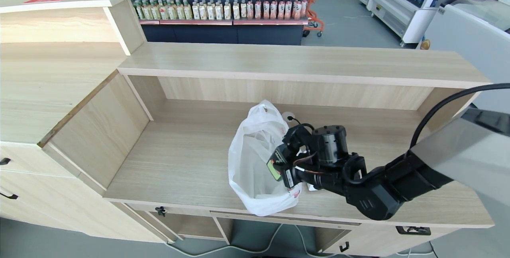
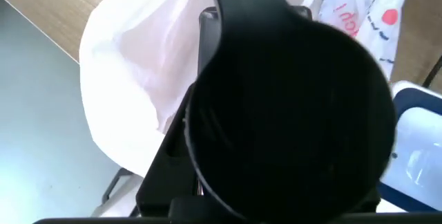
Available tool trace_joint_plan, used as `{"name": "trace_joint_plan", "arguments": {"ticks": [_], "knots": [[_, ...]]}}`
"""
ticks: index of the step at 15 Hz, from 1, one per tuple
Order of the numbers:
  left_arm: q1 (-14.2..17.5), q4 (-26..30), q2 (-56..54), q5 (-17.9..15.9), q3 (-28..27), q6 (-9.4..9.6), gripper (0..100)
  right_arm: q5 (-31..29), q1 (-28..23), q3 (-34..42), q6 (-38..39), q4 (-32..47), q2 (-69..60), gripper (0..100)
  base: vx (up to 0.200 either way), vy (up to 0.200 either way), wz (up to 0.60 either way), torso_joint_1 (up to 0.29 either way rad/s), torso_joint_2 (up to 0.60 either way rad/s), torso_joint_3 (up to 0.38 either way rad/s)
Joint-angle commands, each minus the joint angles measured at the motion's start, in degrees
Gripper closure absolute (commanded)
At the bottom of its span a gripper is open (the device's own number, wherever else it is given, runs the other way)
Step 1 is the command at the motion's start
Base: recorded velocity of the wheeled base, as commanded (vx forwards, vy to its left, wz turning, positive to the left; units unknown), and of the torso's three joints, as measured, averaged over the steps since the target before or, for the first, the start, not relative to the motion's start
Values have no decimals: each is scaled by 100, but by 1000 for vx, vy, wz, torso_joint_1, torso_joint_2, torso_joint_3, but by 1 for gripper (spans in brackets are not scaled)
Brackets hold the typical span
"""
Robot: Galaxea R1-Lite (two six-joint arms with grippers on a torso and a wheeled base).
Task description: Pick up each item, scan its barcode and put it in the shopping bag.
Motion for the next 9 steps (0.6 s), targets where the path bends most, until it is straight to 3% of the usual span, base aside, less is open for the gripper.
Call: {"name": "trace_joint_plan", "arguments": {"ticks": [1, 9], "knots": [[0, -1, 6, 0, 0, -4, 0, -9, 141, -17, -68, -20, 363, 100, 0, 0, 0, 0, 0, 0], [0, -1, 6, 0, 0, -4, 0, -281, 176, -9, -358, -424, 961, 100, 0, 0, 0, 0, 0, 0]]}}
